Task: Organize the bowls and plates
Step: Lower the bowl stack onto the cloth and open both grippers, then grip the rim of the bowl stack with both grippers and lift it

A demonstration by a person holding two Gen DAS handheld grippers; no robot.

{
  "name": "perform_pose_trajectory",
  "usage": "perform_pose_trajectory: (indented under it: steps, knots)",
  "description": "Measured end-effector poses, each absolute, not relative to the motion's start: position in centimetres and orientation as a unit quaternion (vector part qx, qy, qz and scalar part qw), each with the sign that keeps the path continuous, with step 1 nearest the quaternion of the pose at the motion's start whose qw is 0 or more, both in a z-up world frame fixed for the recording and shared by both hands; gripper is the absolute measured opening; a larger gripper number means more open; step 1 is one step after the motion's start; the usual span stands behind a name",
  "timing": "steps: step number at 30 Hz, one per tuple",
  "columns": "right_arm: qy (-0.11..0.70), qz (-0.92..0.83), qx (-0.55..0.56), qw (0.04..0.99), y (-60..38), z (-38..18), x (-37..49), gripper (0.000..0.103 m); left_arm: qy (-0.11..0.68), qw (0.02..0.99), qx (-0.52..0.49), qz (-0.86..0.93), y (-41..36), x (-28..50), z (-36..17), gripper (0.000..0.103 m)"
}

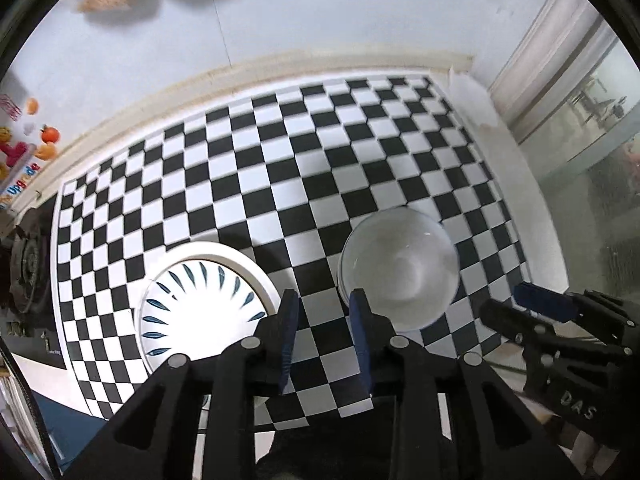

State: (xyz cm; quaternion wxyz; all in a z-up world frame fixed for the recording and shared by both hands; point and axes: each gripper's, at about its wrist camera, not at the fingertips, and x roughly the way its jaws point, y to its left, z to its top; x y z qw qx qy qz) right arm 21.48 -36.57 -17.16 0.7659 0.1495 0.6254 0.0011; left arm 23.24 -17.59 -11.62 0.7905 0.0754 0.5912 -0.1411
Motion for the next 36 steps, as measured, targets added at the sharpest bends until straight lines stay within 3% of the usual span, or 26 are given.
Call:
perform_pose_trajectory:
  steps: [2, 6, 13, 26, 36]
  knots:
    - [0.607, -0.001, 0.147, 0.781, -36.0, -15.4, 20.2, 0.059, 0.578, 0.8, 0.073, -0.142, -17.1, 22.4, -10.5, 0.042]
    - [0.58, -0.005, 0.143, 0.802, -35.0, -12.5, 17.9, 0.076, 0.564, 0.809, 0.057, -0.153, -15.7, 21.0, -8.6, 0.078]
    - [0.549, -0.014, 0.139, 0.824, -33.6, -8.8, 14.3, 0.085, 0.532, 0.831, 0.049, -0.151, -13.8, 17.8, -5.3, 0.08]
    - [0.509, -0.009, 0.124, 0.851, -31.1, -3.5, 9.0, 0.086, 0.491, 0.858, 0.062, -0.138, -11.5, 12.1, -0.5, 0.08]
    - [0.502, -0.006, 0.119, 0.857, -30.4, -2.7, 7.7, 0.087, 0.499, 0.854, 0.052, -0.139, -11.1, 11.3, -0.4, 0.08]
